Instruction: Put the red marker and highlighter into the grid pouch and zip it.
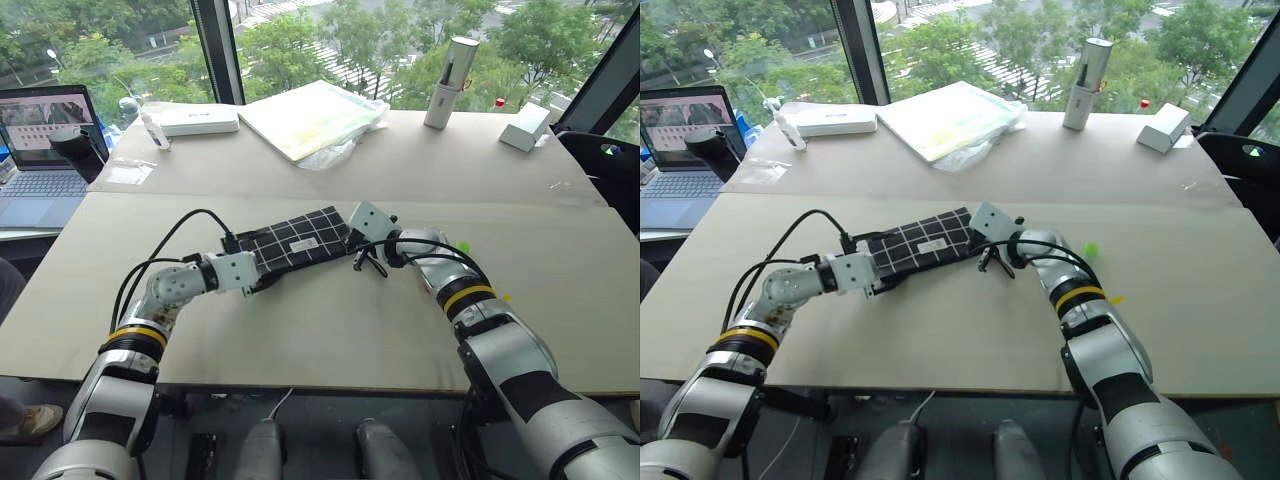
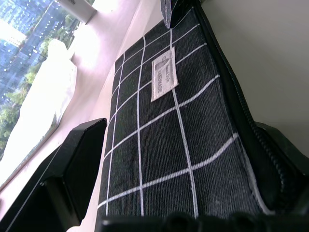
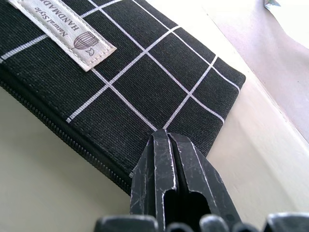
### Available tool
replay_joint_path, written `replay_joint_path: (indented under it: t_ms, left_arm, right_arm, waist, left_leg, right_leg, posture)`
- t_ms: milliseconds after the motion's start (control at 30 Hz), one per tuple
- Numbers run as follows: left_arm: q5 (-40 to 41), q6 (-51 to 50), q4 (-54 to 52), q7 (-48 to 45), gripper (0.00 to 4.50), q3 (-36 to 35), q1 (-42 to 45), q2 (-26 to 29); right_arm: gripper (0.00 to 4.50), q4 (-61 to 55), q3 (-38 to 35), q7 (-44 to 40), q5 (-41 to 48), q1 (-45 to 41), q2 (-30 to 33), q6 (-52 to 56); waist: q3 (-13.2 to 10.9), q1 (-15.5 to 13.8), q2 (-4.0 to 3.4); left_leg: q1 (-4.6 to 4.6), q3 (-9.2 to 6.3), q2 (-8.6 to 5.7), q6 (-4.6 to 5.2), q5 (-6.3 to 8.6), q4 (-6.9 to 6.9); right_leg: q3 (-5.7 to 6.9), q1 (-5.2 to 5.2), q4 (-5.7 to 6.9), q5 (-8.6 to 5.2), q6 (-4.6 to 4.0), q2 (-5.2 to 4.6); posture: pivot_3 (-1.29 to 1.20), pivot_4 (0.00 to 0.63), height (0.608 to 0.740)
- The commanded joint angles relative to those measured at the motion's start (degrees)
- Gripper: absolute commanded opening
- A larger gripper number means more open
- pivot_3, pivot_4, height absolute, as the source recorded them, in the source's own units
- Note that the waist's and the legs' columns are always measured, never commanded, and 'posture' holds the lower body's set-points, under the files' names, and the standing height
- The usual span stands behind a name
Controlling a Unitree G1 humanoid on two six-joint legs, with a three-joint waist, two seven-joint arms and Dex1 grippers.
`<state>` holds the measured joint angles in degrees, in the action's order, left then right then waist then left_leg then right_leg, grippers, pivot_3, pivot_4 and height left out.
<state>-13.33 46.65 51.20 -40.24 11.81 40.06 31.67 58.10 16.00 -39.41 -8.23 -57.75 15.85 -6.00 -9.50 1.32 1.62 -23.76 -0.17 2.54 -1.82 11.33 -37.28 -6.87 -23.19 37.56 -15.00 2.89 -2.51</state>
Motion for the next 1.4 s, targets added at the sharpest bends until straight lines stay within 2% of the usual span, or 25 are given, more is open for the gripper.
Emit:
replay_joint_path:
  t_ms: [33,67,100,133,200,233,400,500,667,767,933,1033,1233,1400]
  left_arm:
    - [-2.1,0.8,3.1,-0.6,4.5,2.5,0.6,-0.6]
    - [-2.2,0.9,3.8,-0.3,4.5,2.4,0.9,-0.4]
    - [-1.9,0.9,4.3,-0.4,4.0,2.4,1.1,-0.3]
    - [-1.8,1.2,4.7,-0.7,3.84,2.5,1.3,-0.2]
    - [-1.0,1.9,4.9,-2.0,3.08,2.6,1.4,-0.2]
    - [-0.5,2.1,4.7,-2.7,2.85,2.6,1.4,-0.2]
    - [1.5,1.5,3.2,-5.0,0.95,2.2,1.4,-0.9]
    - [3.0,0.1,2.3,-6.4,0.01,1.7,1.0,-1.5]
    - [4.6,-4.3,0.4,-7.4,0.01,0.7,0.6,-2.3]
    - [7.1,-7.2,-2.3,-8.9,0.0,-0.3,0.0,-3.1]
    - [11.9,-16.3,-10.5,-9.5,0.0,-3.0,-2.5,-5.1]
    - [14.0,-22.0,-16.1,-8.9,0.0,-4.2,-4.4,-5.8]
    - [13.8,-30.0,-24.0,-6.6,0.0,-5.2,-7.4,-5.3]
    - [14.4,-33.3,-27.1,-6.1,0.0,-5.6,-8.4,-5.0]
  right_arm:
    - [0.03,0.5,-1.3,-0.3,0.0,-0.5,-0.5,-0.2]
    - [0.03,0.5,-1.5,-0.4,0.0,-0.4,-0.5,-0.3]
    - [0.0,0.6,-1.7,-0.4,-0.1,-0.3,-0.4,-0.3]
    - [0.0,0.7,-2.0,-0.5,0.0,-0.2,-0.3,-0.3]
    - [0.0,0.6,-2.5,-0.8,0.4,0.0,-0.3,0.0]
    - [0.0,0.6,-2.7,-1.0,0.5,0.2,-0.2,0.1]
    - [0.0,0.1,-4.0,-2.6,1.8,0.9,-0.5,1.3]
    - [0.0,-0.4,-4.7,-2.9,1.7,1.2,-0.6,1.6]
    - [0.0,-1.2,-7.5,-4.0,3.7,1.7,-0.7,2.4]
    - [0.82,-3.8,-13.3,-6.9,10.6,1.3,-1.7,7.9]
    - [2.63,-15.3,-23.0,-10.5,23.2,0.8,1.4,24.1]
    - [2.63,-25.1,-23.4,-12.8,25.6,4.5,5.4,30.4]
    - [2.63,-42.9,-19.6,-12.9,23.9,16.7,13.6,36.7]
    - [2.63,-48.2,-16.2,-9.5,21.3,22.0,13.7,36.7]
  waist:
    - [0.0,0.0,0.0]
    - [0.0,0.1,0.0]
    - [0.0,0.1,0.0]
    - [0.0,0.1,0.0]
    - [0.0,0.1,0.0]
    - [0.0,0.1,0.0]
    - [0.0,0.2,0.0]
    - [0.0,0.4,0.0]
    - [0.0,0.5,0.0]
    - [0.0,0.5,0.0]
    - [0.0,0.8,-0.02]
    - [0.0,0.9,-0.04]
    - [0.0,1.1,-0.03]
    - [0.0,1.7,-0.03]
  left_leg:
    - [0.0,0.0,0.0,0.0,0.0,0.0]
    - [0.0,0.0,0.0,0.0,0.0,0.0]
    - [0.0,0.0,0.0,0.0,0.0,0.0]
    - [0.0,0.0,0.0,0.0,0.0,0.0]
    - [0.0,0.0,0.0,0.0,0.0,0.0]
    - [0.0,0.0,0.0,0.0,0.0,0.0]
    - [0.0,0.0,0.01,0.0,0.0,0.0]
    - [0.0,0.0,0.0,0.0,0.0,0.02]
    - [-0.01,-0.01,0.0,0.0,0.0,0.04]
    - [-0.02,-0.01,0.0,0.0,0.0,0.04]
    - [-0.15,-0.05,0.01,0.01,0.0,0.03]
    - [-0.36,-0.14,0.02,0.01,0.0,0.03]
    - [-0.52,-0.23,0.01,0.01,0.01,0.04]
    - [-0.53,-0.17,0.01,0.01,0.01,0.06]
  right_leg:
    - [0.0,0.0,0.0,0.0,0.0,0.0]
    - [0.0,0.0,0.0,0.0,0.0,0.01]
    - [0.0,-0.01,0.01,0.0,0.0,0.01]
    - [0.0,0.0,0.01,0.0,0.0,0.0]
    - [0.0,-0.01,0.01,0.0,0.0,0.01]
    - [0.0,-0.01,0.01,0.0,0.0,0.01]
    - [0.0,-0.02,0.01,0.0,0.0,0.01]
    - [-0.01,-0.02,0.0,0.0,0.01,0.01]
    - [0.0,-0.02,-0.02,-0.01,0.01,0.0]
    - [0.0,-0.02,-0.02,-0.01,0.01,0.0]
    - [0.01,-0.1,0.02,-0.01,0.01,0.0]
    - [0.08,-0.2,0.08,0.0,0.01,0.01]
    - [0.16,-0.3,-0.04,-0.01,0.02,0.02]
    - [0.02,-0.44,-0.16,-0.01,0.02,0.05]
  posture:
    - [0.0,0.15,0.731]
    - [0.0,0.15,0.731]
    - [0.0,0.15,0.731]
    - [0.0,0.15,0.731]
    - [0.0,0.15,0.731]
    - [0.0,0.15,0.731]
    - [0.0,0.15,0.731]
    - [0.0,0.15,0.731]
    - [0.0,0.15,0.731]
    - [0.0,0.15,0.731]
    - [0.0,0.15,0.731]
    - [0.0,0.15,0.731]
    - [0.0,0.15,0.731]
    - [0.0,0.15,0.731]
